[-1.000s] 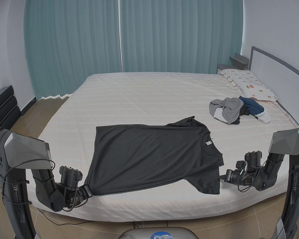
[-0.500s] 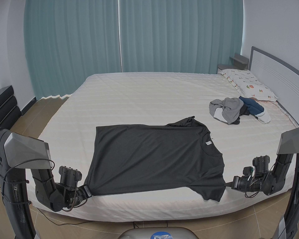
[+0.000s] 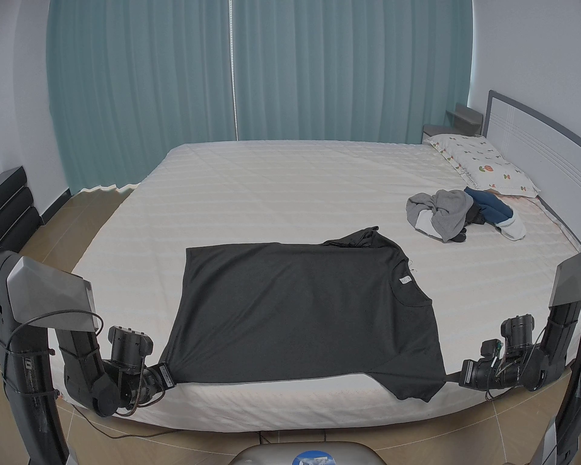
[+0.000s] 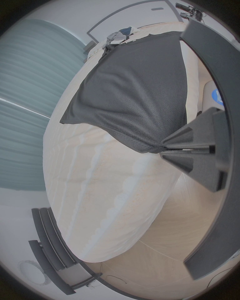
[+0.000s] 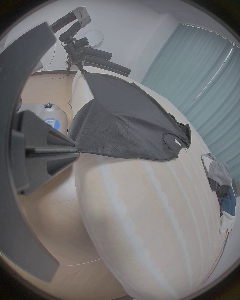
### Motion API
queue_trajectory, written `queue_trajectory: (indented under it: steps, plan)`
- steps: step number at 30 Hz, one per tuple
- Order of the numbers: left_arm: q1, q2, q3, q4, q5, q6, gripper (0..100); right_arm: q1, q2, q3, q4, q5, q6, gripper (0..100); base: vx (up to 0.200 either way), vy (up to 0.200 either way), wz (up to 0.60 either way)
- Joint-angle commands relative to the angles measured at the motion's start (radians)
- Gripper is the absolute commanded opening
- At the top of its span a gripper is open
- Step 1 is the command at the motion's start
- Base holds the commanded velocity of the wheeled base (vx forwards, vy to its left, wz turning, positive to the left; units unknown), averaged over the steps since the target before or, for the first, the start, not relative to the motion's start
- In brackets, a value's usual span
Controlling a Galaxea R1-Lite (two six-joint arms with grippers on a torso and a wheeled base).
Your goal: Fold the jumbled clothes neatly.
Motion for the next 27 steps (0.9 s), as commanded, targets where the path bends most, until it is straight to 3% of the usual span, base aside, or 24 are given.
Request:
queue_trajectory:
  steps: [1,8,17,27]
  plan:
    - [0.000,0.006,0.050,-0.029,0.001,0.039,0,-0.013,-0.027,0.038,0.002,-0.001,-0.009,0,0.000,0.000,0.00]
    - [-0.018,0.003,0.099,-0.058,0.001,0.068,0,-0.042,-0.055,0.088,0.002,-0.003,-0.021,0,0.000,0.000,0.00]
    - [-0.035,-0.005,0.159,-0.058,0.000,0.132,0,-0.050,-0.130,0.203,-0.001,-0.014,-0.110,0,0.000,0.000,0.00]
    - [-0.071,-0.008,0.233,-0.058,0.009,0.201,0,-0.060,-0.152,0.245,0.005,-0.018,-0.128,0,0.000,0.000,0.00]
